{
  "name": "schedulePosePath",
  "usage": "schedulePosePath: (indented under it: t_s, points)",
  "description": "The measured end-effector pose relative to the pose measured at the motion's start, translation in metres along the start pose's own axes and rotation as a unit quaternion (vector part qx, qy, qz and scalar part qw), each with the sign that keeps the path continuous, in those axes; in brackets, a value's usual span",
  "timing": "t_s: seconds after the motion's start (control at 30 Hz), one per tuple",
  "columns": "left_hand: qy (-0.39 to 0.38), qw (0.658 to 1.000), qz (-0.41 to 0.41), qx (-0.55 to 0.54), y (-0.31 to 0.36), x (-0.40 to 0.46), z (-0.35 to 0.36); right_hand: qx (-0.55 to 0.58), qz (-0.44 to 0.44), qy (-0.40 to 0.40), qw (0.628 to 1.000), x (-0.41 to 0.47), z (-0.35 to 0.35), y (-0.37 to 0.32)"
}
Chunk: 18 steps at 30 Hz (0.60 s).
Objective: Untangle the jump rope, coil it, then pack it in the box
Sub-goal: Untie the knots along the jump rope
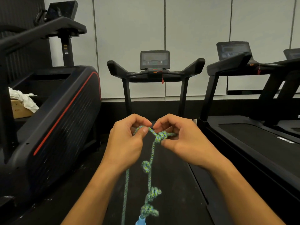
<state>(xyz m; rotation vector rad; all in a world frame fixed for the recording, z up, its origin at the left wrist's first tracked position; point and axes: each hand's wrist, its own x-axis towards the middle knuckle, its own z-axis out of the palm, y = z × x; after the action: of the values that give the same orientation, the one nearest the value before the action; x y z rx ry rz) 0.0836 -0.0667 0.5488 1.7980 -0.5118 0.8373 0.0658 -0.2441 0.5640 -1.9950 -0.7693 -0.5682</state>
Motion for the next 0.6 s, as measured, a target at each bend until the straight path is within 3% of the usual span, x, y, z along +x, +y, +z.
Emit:
schedulePosePath:
  t_s: [0.2, 0.33, 0.6]
  points:
    - [-0.002, 1.000, -0.007, -0.013, -0.0044, 0.0024, -0.0016, 0.027, 0.000, 0.076, 0.997, 0.0023, 0.0016, 0.0015]
    - [-0.046, 0.998, -0.021, -0.031, -0.0054, 0.0007, -0.0014, 0.052, 0.000, 0.106, 0.993, 0.0024, 0.0010, 0.0005]
    - [-0.102, 0.994, -0.032, -0.037, -0.0009, -0.0029, 0.0009, 0.167, 0.019, 0.115, 0.979, 0.0034, 0.0043, -0.0014]
